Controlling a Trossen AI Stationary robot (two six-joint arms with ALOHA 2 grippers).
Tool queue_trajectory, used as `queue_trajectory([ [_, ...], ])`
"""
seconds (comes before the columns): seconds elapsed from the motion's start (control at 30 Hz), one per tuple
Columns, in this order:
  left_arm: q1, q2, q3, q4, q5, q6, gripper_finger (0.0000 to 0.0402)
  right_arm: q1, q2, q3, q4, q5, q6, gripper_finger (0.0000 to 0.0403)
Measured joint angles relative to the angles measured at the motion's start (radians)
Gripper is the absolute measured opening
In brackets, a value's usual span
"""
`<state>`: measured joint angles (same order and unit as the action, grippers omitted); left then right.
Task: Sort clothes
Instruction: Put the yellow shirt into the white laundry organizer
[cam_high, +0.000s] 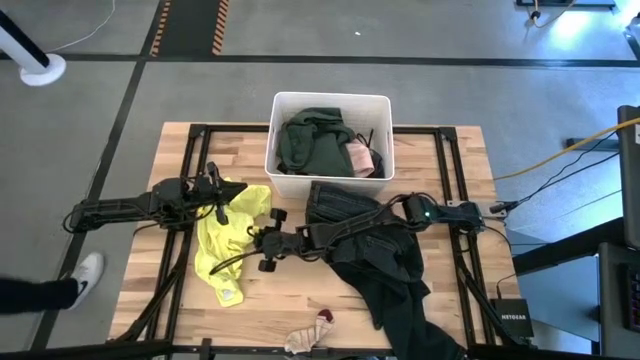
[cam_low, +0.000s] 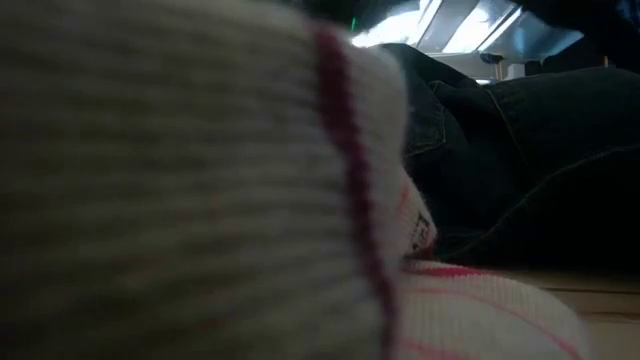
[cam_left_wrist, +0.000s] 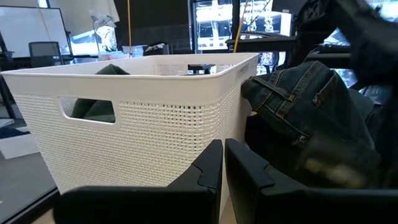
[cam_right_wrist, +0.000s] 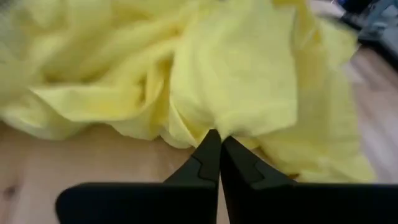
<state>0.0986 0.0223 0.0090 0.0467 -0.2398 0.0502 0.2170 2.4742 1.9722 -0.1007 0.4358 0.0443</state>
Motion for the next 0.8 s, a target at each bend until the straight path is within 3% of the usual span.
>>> queue_trajectory([
  [0.4, 0.000, 0.000, 0.000, 0.000, 0.000, -0.022, 0.0013, 0.190, -0.228, 0.000, -0.331, 0.199, -0.022, 0.0007],
  [0.8, 0.000, 0.000, 0.000, 0.000, 0.000, -0.025, 0.0013, 0.413, -0.397, 0.000, -0.462, 0.223, 0.114, 0.0008],
])
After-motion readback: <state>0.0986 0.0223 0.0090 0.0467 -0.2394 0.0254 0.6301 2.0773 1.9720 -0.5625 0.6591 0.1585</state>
